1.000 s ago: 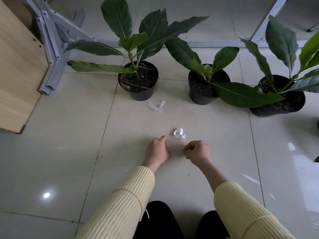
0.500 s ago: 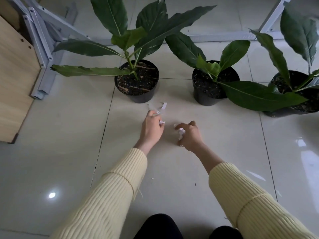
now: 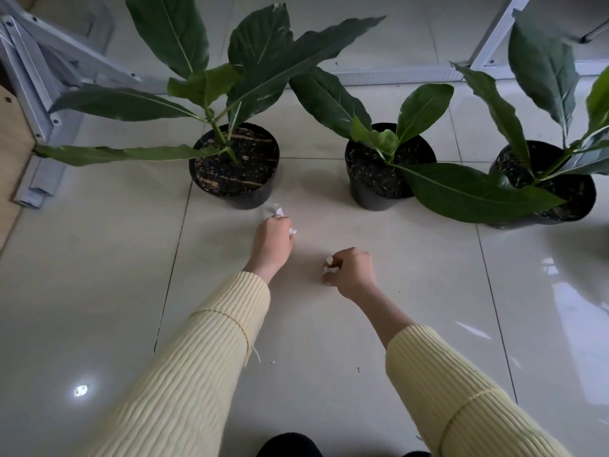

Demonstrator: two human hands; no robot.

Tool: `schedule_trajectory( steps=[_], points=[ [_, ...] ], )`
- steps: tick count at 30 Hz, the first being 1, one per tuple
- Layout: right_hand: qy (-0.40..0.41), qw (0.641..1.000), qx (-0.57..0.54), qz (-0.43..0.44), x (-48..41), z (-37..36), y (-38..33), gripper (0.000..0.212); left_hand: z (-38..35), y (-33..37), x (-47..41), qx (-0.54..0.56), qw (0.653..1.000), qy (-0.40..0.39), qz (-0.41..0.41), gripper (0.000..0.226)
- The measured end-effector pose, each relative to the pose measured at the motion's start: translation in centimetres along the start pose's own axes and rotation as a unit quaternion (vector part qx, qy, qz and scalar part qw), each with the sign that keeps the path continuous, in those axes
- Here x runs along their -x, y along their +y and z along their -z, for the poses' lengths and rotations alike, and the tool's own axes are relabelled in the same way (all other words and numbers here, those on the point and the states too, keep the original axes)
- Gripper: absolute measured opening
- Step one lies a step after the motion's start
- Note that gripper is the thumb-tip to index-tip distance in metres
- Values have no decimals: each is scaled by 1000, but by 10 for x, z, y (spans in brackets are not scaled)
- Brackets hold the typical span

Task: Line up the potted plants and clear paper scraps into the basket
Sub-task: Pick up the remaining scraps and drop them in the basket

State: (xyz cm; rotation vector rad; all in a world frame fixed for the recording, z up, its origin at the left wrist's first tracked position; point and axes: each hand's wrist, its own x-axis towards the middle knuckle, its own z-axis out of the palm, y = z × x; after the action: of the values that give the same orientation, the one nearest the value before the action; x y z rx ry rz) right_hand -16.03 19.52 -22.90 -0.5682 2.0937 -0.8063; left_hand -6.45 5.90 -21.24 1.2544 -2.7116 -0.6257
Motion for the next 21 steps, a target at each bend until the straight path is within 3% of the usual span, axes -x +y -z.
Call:
schedule_trajectory(
  steps=[3,7,15,21],
  points=[
    [-8,1000,-4,-13,5,3,3,14,1,-1,11,10,1000,-4,16,16],
    [18,999,-10,-41,21,13,13,11,4,-3,39,30,999,-25,35,25],
    [83,963,-221,-129,86,47,46,12,21,-3,112,56,997,-39,46,42],
    [109,937,-307,-125,144,78,56,7,53,5,152,59,998,-22,30,56]
  ],
)
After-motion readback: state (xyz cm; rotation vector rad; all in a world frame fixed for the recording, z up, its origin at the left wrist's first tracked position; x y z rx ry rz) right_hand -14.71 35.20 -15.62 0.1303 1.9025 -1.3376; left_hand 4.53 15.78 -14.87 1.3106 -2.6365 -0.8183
